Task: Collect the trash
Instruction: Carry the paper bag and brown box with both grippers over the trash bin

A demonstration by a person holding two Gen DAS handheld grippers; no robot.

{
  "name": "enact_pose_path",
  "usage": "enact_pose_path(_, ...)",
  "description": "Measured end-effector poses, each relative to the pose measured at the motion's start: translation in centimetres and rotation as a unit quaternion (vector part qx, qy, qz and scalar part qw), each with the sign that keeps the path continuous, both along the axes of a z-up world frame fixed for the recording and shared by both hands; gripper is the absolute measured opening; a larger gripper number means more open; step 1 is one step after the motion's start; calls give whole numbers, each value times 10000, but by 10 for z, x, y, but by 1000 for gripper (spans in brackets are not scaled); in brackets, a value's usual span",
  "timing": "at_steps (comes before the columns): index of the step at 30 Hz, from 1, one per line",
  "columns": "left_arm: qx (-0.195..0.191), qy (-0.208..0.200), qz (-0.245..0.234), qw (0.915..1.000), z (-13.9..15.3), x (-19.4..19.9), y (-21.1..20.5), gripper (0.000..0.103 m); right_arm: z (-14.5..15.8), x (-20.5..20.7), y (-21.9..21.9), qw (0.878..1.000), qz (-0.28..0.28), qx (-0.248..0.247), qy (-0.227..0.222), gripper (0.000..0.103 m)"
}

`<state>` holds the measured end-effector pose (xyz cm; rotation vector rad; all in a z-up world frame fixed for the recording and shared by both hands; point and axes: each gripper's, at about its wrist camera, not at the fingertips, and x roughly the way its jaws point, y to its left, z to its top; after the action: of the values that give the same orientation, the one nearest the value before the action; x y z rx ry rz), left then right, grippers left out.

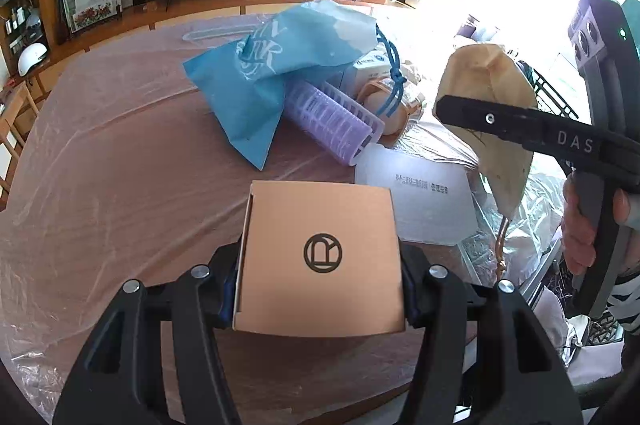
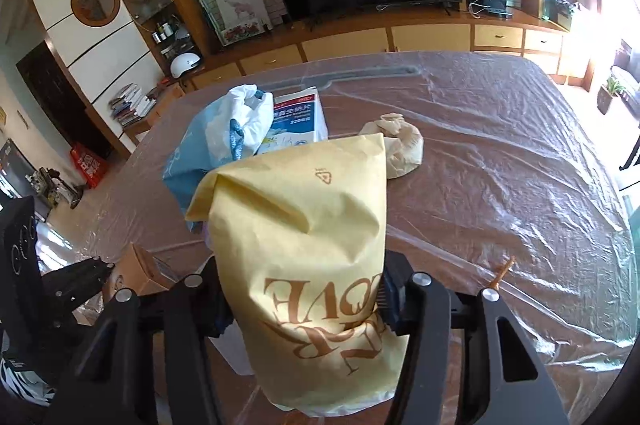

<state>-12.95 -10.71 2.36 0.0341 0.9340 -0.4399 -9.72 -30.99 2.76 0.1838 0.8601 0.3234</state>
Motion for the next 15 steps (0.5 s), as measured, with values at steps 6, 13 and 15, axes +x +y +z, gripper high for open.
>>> enact_pose_path(6, -40, -42, 113, 9999, 3, 6, 10, 59, 1, -6, -15, 9991, -349, 241, -4, 47)
enact_pose_path(13, -167, -10, 214, 9996, 4, 11, 21, 59, 0, -10, -23, 9986, -453, 277, -19, 46)
enact_pose_path(15, -170, -16, 238, 9996, 4, 11, 21, 59, 0, -12, -24, 9985, -469, 272, -34, 46)
